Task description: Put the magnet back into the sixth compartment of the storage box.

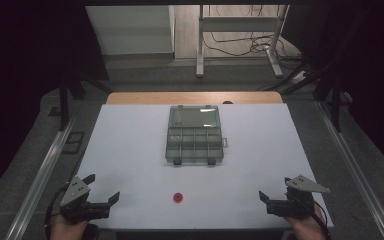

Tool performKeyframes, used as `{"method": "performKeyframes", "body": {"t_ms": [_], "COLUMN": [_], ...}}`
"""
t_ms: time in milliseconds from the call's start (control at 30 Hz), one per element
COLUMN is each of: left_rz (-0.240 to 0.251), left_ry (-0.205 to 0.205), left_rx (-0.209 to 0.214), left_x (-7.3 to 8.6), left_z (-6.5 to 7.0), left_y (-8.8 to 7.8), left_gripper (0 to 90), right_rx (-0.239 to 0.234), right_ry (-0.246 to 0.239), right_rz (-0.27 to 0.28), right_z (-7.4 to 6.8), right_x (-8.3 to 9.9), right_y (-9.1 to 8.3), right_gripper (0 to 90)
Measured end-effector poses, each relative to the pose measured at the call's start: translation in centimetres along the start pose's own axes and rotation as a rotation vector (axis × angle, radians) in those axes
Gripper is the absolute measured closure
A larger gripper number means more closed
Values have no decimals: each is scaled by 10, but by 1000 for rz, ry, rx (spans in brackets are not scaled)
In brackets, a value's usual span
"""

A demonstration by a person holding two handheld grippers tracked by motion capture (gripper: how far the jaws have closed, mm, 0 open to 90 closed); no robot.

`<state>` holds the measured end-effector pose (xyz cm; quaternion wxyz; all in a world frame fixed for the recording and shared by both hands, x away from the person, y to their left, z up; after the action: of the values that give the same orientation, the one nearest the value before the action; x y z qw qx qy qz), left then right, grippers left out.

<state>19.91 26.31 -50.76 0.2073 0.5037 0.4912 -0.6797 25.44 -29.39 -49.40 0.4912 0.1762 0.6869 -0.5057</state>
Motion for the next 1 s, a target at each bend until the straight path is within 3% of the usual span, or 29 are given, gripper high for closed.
{"method": "performKeyframes", "body": {"t_ms": [700,1000], "left_rz": [22,25], "left_ry": [4,3], "left_rx": [17,23], "left_x": [1,1], "left_z": [0,0], "left_y": [-2,-2], "left_gripper": [8,9], "right_rx": [-44,-57], "right_ry": [-7,-65], "right_rz": [-50,-86], "right_z": [-1,-6], "right_x": [-1,-2], "right_y": [6,12], "right_gripper": [0,0]}}
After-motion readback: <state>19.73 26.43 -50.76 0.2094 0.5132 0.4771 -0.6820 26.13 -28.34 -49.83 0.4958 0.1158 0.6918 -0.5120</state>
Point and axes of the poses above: each handheld gripper's, and its own axes: y roughly forward along the jaws, x roughly out of its underside, z roughly to its right, the point moved 2 cm from there along y, roughly forward along the jaws, and after that the axes turned 5 degrees about z, right-handed, at the moved point
